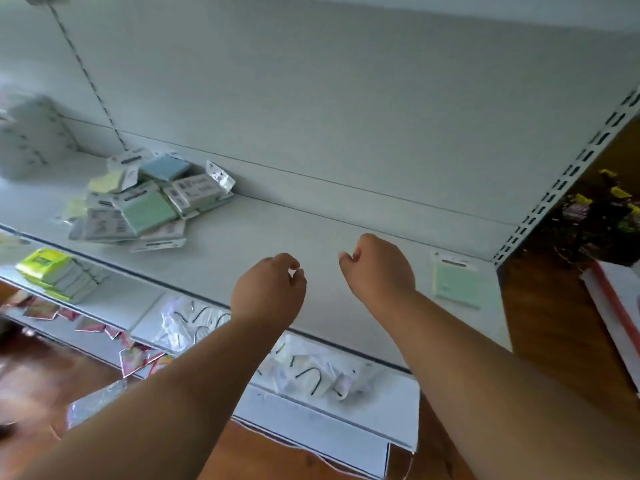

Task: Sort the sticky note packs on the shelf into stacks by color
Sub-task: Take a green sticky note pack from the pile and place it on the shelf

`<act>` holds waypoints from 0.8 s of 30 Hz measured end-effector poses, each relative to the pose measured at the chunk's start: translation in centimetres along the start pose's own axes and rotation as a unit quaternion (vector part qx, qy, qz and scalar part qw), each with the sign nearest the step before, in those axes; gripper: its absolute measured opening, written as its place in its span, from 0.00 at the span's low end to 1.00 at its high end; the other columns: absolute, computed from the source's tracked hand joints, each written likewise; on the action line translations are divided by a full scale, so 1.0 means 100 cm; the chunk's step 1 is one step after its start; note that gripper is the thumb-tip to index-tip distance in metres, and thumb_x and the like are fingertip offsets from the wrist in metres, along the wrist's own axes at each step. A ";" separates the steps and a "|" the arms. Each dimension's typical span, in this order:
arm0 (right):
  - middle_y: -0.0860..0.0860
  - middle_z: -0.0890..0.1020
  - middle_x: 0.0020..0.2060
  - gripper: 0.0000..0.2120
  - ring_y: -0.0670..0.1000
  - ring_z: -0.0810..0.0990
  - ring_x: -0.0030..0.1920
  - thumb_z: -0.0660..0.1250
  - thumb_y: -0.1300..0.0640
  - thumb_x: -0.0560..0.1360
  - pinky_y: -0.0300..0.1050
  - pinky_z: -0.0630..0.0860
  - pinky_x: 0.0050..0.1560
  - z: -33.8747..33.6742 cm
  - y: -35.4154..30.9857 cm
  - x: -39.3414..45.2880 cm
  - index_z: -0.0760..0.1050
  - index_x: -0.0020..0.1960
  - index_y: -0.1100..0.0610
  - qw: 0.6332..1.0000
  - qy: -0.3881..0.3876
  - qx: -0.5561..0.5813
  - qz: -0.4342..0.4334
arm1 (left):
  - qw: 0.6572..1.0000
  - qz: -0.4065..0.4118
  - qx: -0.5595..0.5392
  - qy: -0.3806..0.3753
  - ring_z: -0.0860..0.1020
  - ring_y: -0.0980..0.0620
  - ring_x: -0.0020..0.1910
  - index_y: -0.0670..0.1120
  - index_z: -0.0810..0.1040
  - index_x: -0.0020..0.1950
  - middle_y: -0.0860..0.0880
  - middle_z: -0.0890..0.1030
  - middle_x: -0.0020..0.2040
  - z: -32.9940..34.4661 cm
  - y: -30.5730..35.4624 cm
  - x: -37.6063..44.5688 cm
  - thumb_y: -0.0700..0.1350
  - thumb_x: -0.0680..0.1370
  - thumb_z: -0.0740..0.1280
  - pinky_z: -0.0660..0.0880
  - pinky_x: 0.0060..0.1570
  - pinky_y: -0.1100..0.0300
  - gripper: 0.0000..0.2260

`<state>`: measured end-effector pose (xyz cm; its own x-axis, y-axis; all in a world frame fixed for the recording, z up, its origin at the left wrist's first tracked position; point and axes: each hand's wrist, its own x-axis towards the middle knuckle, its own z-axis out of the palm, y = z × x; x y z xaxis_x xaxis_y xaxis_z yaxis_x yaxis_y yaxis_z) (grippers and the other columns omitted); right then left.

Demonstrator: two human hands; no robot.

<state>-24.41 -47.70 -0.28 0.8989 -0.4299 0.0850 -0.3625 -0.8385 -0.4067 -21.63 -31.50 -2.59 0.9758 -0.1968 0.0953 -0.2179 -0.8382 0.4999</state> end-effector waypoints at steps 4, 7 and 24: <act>0.51 0.79 0.37 0.13 0.55 0.77 0.40 0.64 0.46 0.75 0.44 0.71 0.38 0.054 -0.111 -0.015 0.72 0.40 0.55 0.996 -0.032 0.080 -0.018 | 0.999 -0.041 0.005 0.012 0.79 0.50 0.48 0.55 0.78 0.58 0.54 0.81 0.49 -0.063 -0.108 0.012 0.53 0.78 0.61 0.70 0.43 0.60 0.12; 0.50 0.77 0.33 0.13 0.54 0.76 0.37 0.66 0.47 0.74 0.43 0.68 0.35 0.084 -0.185 -0.016 0.71 0.38 0.55 0.990 -0.044 0.129 -0.042 | 0.998 -0.066 0.004 0.023 0.78 0.49 0.49 0.56 0.78 0.57 0.55 0.81 0.48 -0.109 -0.176 0.021 0.53 0.77 0.62 0.71 0.44 0.58 0.11; 0.56 0.78 0.61 0.23 0.56 0.79 0.51 0.63 0.49 0.76 0.49 0.75 0.53 0.172 -0.324 0.109 0.69 0.69 0.57 0.971 -0.196 0.089 -0.102 | 0.907 -0.297 -0.259 -0.148 0.83 0.45 0.30 0.40 0.76 0.52 0.43 0.84 0.43 -0.153 -0.243 0.149 0.47 0.78 0.64 0.79 0.33 0.55 0.11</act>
<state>1.37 -19.45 -1.84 0.9849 -0.0718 -0.1574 -0.1503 -0.8062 -0.5722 -1.54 -6.30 -0.12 0.8537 0.0191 -0.5205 0.4578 -0.5040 0.7324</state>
